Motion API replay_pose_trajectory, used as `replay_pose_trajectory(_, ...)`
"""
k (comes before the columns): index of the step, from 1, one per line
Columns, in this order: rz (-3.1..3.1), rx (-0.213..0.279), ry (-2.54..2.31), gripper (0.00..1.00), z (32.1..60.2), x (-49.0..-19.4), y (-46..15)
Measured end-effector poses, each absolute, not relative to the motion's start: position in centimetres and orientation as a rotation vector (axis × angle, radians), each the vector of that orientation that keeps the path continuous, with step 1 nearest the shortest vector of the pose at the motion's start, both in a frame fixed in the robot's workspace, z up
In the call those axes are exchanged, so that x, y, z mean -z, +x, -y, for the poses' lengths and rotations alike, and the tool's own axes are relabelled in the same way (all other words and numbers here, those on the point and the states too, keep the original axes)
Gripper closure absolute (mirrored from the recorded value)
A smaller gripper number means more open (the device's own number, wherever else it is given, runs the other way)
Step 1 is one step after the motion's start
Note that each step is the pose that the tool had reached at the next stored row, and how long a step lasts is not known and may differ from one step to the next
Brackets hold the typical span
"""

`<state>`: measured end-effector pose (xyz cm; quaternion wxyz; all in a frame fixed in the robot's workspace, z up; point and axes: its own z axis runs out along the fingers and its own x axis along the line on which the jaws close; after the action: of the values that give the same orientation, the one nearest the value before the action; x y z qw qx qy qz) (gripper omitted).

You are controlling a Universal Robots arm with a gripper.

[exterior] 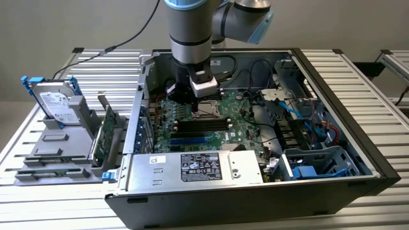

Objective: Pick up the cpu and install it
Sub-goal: 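Install the second cpu locking lever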

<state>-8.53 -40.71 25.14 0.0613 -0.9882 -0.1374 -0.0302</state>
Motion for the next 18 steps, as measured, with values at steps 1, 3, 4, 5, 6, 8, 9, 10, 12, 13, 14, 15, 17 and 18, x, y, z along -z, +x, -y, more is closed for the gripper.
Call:
replay_pose_trajectory(1, 0.42, 0.093, -2.987, 0.89, 40.7, -25.1, -8.5)
replay_pose_trajectory(3, 0.429, 0.093, -2.984, 0.89, 40.7, -25.0, -8.6)
replay_pose_trajectory(4, 0.434, 0.092, -2.983, 0.89, 40.7, -24.9, -8.7)
replay_pose_trajectory(5, 0.44, 0.092, -2.982, 0.89, 40.7, -24.8, -8.7)
replay_pose_trajectory(6, 0.446, 0.092, -2.98, 0.89, 40.7, -24.7, -8.7)
replay_pose_trajectory(8, 0.458, 0.091, -2.977, 0.89, 40.7, -24.6, -8.7)
replay_pose_trajectory(9, 0.464, 0.091, -2.975, 0.89, 40.7, -24.5, -8.8)
replay_pose_trajectory(10, 0.47, 0.091, -2.974, 0.89, 40.7, -24.5, -8.8)
replay_pose_trajectory(12, 0.483, 0.09, -2.971, 0.89, 40.7, -24.3, -8.8)
replay_pose_trajectory(13, 0.489, 0.089, -2.97, 0.89, 40.7, -24.3, -8.8)
replay_pose_trajectory(14, 0.496, 0.089, -2.969, 0.89, 40.7, -24.3, -8.8)
replay_pose_trajectory(15, 0.504, 0.088, -2.967, 0.89, 40.7, -24.2, -8.8)
replay_pose_trajectory(17, 0.52, 0.087, -2.963, 0.89, 40.7, -24.1, -8.8)
replay_pose_trajectory(18, 0.527, 0.087, -2.961, 0.89, 40.7, -24.1, -8.8)
